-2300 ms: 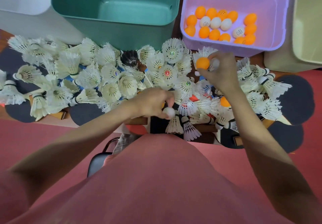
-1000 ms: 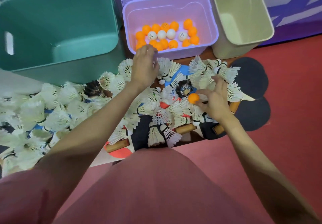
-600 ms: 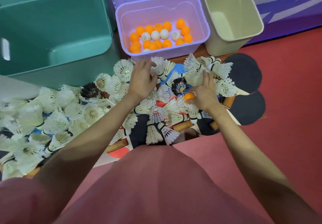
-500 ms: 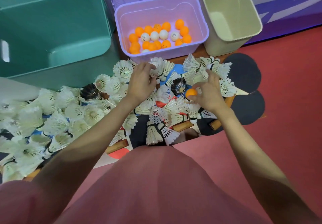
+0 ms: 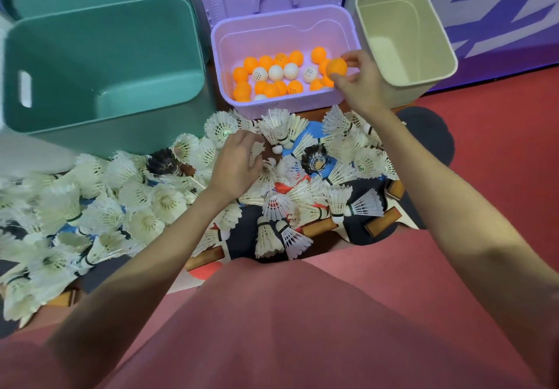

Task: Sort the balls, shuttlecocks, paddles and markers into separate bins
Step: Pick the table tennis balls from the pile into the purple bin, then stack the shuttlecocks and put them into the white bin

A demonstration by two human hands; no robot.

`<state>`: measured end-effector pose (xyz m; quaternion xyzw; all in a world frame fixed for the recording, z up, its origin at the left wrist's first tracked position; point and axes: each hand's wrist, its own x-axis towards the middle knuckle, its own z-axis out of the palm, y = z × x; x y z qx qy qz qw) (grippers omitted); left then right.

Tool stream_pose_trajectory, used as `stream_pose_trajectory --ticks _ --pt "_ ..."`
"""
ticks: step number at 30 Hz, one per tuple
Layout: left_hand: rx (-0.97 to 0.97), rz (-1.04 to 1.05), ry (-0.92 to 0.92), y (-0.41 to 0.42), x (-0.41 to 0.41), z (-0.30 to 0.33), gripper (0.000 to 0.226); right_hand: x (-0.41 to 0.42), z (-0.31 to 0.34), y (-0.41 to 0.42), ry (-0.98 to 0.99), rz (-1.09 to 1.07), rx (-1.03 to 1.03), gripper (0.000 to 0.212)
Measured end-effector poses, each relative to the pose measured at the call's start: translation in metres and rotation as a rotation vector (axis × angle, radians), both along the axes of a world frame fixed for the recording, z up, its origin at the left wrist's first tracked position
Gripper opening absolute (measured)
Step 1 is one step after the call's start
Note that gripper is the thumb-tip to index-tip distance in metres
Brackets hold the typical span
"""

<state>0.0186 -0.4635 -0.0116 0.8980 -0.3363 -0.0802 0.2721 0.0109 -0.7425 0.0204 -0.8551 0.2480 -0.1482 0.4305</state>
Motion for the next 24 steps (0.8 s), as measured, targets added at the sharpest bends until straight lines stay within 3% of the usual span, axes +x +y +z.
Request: stream_pose_trajectory --ticks 14,20,24 --pt "0.033 0.047 0.003 0.060 -0.027 0.006 0.028 0.085 -0.035 0.064 0.110 0.139 -0.094 0.042" --pt "0.014 0.118 0.002 0.079 -0.035 0.007 0.028 0.049 -0.032 0.091 0.000 0.234 -0.085 0.031" --pt "-0.006 0.139 -0.009 0.089 -0.042 0.009 0.023 0.005 -0.028 0.121 -0.014 0.470 -0.177 0.029"
